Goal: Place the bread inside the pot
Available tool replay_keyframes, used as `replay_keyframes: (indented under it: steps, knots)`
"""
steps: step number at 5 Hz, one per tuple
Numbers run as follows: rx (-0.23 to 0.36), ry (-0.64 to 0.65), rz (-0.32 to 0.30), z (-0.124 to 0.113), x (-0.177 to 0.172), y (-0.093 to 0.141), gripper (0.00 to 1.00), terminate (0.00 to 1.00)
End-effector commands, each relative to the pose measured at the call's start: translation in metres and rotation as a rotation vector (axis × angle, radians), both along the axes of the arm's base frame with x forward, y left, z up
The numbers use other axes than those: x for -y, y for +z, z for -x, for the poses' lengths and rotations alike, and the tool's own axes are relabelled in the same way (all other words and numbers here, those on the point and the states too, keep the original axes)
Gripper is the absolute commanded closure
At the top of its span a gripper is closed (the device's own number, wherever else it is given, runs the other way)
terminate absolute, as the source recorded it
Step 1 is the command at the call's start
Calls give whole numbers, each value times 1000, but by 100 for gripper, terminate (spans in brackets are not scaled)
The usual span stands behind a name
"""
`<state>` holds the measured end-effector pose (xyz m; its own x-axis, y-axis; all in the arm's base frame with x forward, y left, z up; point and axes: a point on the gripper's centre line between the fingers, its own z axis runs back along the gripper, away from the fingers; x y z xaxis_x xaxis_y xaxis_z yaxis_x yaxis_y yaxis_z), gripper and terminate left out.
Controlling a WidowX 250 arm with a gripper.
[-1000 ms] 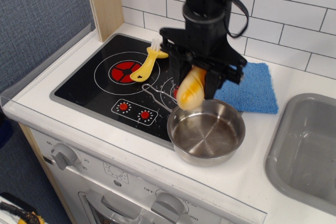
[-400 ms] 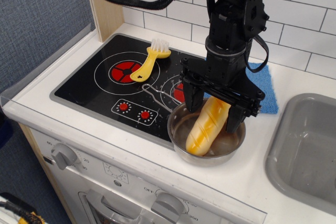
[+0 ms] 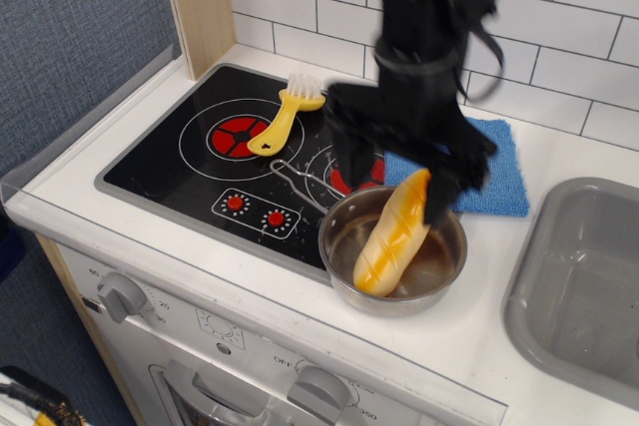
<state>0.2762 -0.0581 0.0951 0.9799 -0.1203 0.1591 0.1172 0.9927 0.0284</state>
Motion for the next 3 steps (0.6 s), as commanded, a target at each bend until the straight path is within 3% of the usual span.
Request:
replay_keyframes:
  steps: [1, 2, 3]
  knots:
    - [-7, 22, 15, 13, -30, 5, 0, 0]
    - [-7, 22, 15, 13, -30, 5, 0, 0]
    - [-7, 22, 15, 13, -30, 5, 0, 100]
